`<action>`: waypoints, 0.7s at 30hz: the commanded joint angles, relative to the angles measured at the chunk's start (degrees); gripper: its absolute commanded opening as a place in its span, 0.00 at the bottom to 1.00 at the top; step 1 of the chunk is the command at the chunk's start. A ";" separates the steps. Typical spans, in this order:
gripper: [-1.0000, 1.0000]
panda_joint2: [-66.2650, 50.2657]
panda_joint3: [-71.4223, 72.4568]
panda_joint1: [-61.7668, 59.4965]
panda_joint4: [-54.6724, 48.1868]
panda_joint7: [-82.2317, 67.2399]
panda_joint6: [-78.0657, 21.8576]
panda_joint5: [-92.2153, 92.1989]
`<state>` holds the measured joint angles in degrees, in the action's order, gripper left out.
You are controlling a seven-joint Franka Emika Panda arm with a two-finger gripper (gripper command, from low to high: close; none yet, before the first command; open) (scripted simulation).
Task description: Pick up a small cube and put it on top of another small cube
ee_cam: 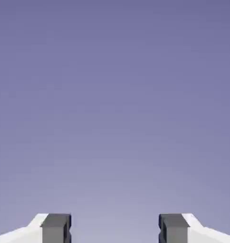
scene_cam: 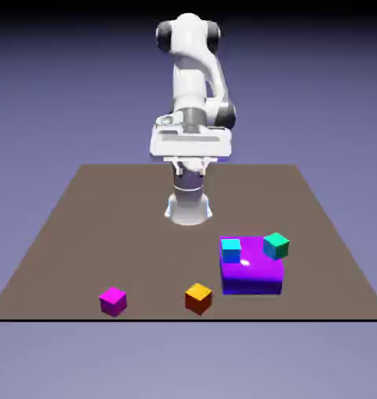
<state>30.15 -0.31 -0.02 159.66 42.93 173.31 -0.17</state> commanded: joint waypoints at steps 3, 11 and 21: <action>0.50 -6.23 -0.78 -1.76 -3.34 1.18 -1.73 -0.43; 0.50 -22.84 -2.85 -6.44 -12.23 4.31 -6.33 -1.56; 0.50 -43.61 -5.44 -12.29 -23.35 8.22 -12.09 -2.98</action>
<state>-13.45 -5.75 -12.30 136.32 51.15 161.23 -3.15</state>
